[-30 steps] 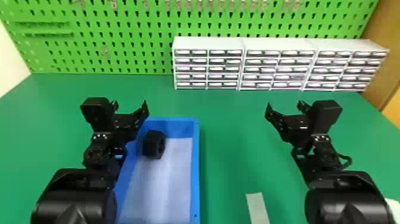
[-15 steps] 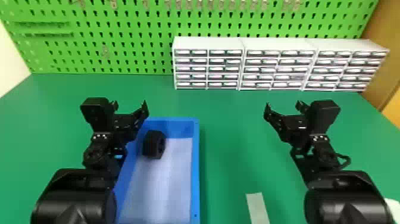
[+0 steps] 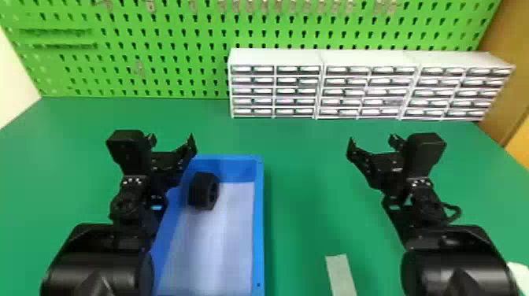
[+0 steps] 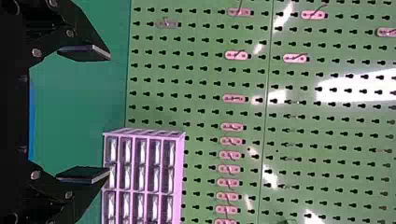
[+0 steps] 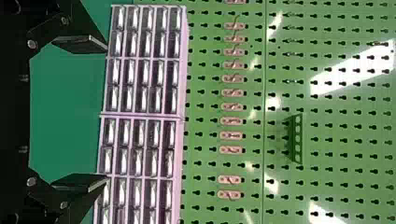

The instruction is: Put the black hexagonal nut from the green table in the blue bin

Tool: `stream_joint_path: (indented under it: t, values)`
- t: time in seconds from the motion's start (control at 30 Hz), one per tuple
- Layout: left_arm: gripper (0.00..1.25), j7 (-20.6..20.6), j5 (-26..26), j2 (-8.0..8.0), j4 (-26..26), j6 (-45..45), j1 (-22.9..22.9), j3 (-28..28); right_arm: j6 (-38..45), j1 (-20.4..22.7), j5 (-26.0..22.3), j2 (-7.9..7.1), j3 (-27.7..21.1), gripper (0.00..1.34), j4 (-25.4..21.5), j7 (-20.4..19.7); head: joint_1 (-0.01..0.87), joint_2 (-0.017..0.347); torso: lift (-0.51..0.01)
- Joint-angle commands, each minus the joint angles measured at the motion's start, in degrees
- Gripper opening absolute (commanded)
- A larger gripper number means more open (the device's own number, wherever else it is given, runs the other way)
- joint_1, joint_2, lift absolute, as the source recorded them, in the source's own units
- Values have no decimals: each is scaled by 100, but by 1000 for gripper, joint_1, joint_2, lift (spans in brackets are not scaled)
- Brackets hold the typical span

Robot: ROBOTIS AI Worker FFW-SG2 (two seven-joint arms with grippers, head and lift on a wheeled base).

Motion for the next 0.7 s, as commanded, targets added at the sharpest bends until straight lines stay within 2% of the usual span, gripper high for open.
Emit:
stream_joint_path:
  t: [0.0, 0.67]
  values:
    - [865, 0, 0, 0, -1, 0, 0, 0, 0, 8, -4, 0, 10, 1037, 3, 0, 686, 51, -96]
    - [865, 0, -35, 0, -1, 0, 9, -35, 0, 8, -30, 9, -52, 1037, 3, 0, 686, 51, -96]
